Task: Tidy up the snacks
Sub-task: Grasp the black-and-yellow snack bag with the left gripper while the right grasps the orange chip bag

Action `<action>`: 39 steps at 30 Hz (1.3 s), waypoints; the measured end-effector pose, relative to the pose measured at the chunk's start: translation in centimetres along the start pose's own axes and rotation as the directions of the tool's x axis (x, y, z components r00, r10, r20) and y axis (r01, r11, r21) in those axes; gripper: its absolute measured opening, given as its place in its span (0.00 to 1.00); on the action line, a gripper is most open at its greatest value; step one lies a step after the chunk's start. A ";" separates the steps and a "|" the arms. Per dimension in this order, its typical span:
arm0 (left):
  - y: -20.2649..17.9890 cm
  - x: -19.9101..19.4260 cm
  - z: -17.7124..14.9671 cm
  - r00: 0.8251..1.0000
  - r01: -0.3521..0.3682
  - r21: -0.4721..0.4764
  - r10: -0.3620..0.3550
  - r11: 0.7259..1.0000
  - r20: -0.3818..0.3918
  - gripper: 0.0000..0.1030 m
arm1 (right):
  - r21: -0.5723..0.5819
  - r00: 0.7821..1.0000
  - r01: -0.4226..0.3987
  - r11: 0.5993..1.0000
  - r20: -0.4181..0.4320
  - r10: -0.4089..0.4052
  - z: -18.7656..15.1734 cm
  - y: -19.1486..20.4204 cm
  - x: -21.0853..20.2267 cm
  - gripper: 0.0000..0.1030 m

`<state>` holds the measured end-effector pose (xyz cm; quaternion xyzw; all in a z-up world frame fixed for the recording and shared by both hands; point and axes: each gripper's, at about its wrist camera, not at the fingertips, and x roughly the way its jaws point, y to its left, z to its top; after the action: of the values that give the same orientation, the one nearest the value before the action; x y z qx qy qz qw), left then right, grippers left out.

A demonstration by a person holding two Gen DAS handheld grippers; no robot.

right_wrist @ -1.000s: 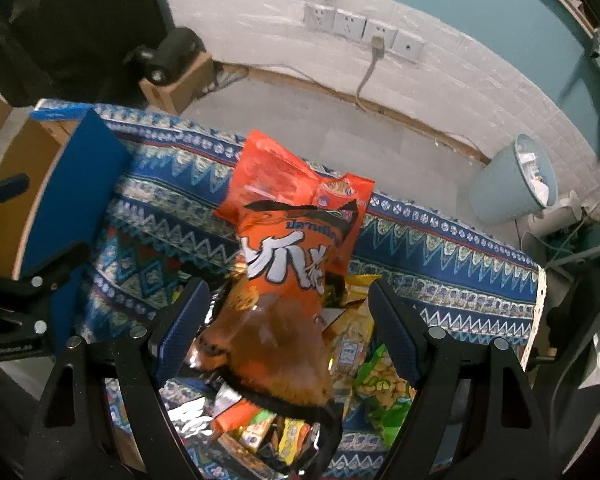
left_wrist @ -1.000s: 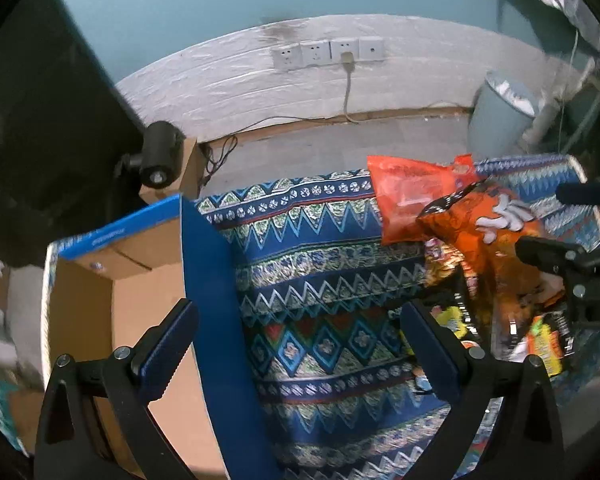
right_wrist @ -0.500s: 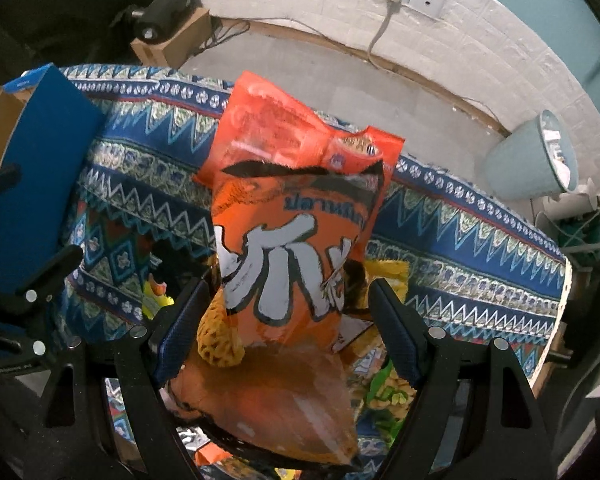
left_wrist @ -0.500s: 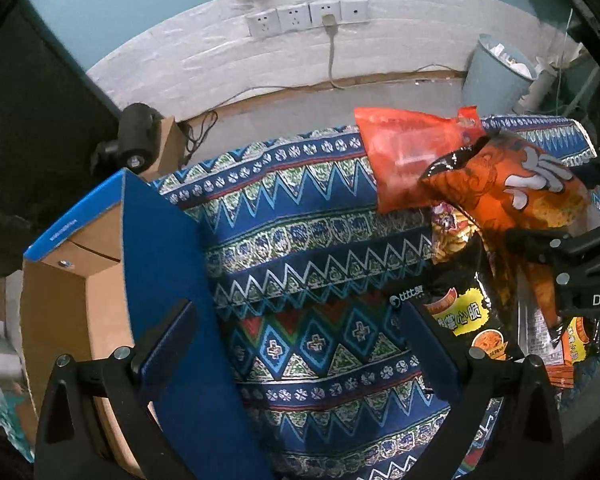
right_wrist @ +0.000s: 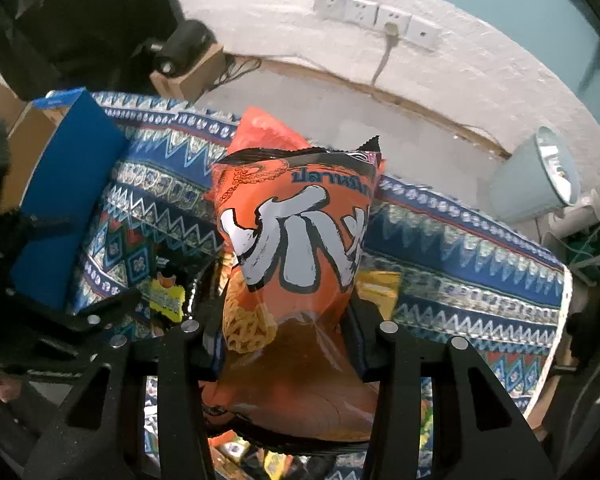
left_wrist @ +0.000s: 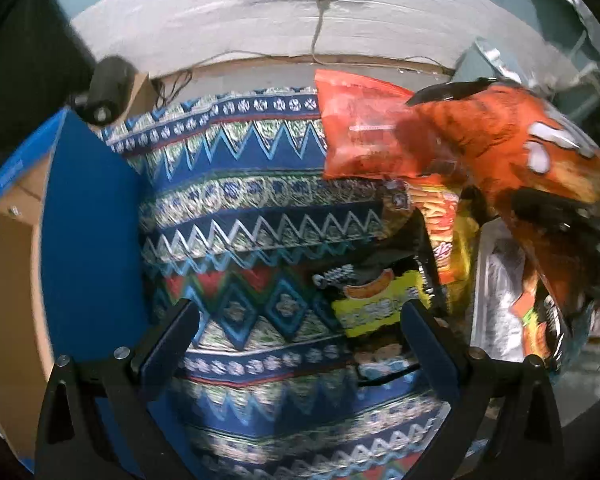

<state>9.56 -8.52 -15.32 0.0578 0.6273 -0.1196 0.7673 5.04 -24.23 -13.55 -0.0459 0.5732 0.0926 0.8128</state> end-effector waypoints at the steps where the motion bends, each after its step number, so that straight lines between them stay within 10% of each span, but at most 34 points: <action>1: -0.1 0.1 -0.1 1.000 0.011 -0.019 -0.011 1.000 -0.002 0.99 | 0.002 1.000 0.002 1.000 0.011 -0.002 -0.1 -0.2 -0.4 0.43; 16: -1.1 3.6 -0.9 0.980 0.182 -0.252 -0.197 0.950 -0.034 0.99 | 0.100 0.996 -0.013 0.995 0.084 0.004 -4.2 -4.7 -3.4 0.43; 26: -3.6 5.6 -1.4 0.986 0.135 -0.198 -0.152 0.971 -0.073 0.99 | 0.132 0.995 -0.022 0.991 0.098 0.009 -4.9 -6.1 -3.9 0.43; 39: -3.9 5.1 -1.1 0.991 0.125 -0.115 -0.129 0.985 -0.029 0.57 | 0.135 0.995 -0.012 0.991 0.101 -0.002 -5.0 -6.4 -4.0 0.43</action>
<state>8.50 -12.64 -20.31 -0.0236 0.6492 -0.1316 0.7488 0.44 -31.83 -11.63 0.0154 0.5363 0.0578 0.8419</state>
